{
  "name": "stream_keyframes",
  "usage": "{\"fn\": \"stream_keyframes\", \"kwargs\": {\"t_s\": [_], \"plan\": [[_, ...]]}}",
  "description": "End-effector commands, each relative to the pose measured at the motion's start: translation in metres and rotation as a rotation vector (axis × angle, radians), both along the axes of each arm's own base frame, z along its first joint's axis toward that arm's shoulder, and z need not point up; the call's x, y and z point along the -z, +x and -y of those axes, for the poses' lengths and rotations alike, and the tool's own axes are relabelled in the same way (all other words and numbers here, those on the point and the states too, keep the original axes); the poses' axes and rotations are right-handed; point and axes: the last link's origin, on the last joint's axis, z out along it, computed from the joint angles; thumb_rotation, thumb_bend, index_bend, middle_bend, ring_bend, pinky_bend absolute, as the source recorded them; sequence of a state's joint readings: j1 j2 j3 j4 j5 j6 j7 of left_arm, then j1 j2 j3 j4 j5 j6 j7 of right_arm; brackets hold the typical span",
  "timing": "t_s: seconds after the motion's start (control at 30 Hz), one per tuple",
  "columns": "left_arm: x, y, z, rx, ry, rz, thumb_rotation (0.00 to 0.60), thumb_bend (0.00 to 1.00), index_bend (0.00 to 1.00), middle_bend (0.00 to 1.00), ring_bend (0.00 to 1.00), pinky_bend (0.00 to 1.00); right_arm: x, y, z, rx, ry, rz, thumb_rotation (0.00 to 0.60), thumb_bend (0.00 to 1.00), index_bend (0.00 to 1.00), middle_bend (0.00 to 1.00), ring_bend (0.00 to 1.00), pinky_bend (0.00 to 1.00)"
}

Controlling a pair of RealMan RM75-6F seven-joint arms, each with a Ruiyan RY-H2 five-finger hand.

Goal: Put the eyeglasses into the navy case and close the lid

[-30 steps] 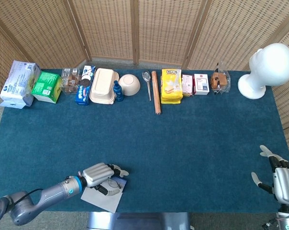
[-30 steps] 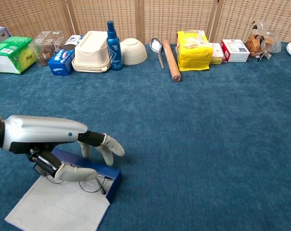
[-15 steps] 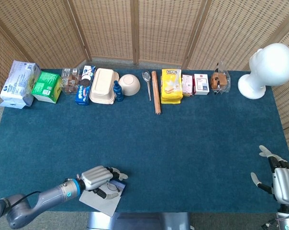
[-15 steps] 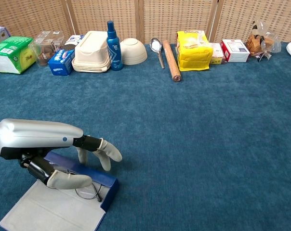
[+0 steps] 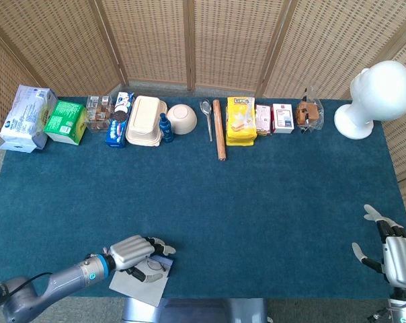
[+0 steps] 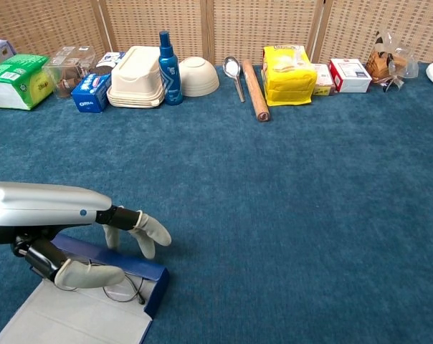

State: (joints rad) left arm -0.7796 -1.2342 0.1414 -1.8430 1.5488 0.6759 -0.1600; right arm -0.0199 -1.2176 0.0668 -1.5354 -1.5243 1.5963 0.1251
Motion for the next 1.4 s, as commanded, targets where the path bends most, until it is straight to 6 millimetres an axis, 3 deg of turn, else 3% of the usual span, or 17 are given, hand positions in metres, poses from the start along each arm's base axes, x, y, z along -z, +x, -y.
{"fn": "stream_keyframes", "kwargs": {"t_s": [0.03, 0.7, 1.4], "plan": [[-0.001, -0.002, 0.002, -0.004, -0.001, -0.006, 0.187, 0.32, 0.13, 0.24, 0.14, 0.26, 0.000, 0.000, 0.000, -0.002, -0.001, 0.001, 0.600, 0.27, 0.15, 0.32, 0.28, 0.32], [-0.012, -0.018, 0.010, -0.051, 0.018, -0.028, 0.191, 0.32, 0.13, 0.23, 0.13, 0.25, 0.002, 0.000, 0.000, -0.007, 0.009, 0.006, 0.600, 0.26, 0.15, 0.32, 0.28, 0.32], [-0.037, -0.053, 0.021, -0.170, 0.083, -0.068, 0.187, 0.32, 0.12, 0.21, 0.11, 0.24, 0.009, 0.004, 0.006, -0.022, 0.031, 0.009, 0.600, 0.26, 0.15, 0.32, 0.28, 0.32]]}}
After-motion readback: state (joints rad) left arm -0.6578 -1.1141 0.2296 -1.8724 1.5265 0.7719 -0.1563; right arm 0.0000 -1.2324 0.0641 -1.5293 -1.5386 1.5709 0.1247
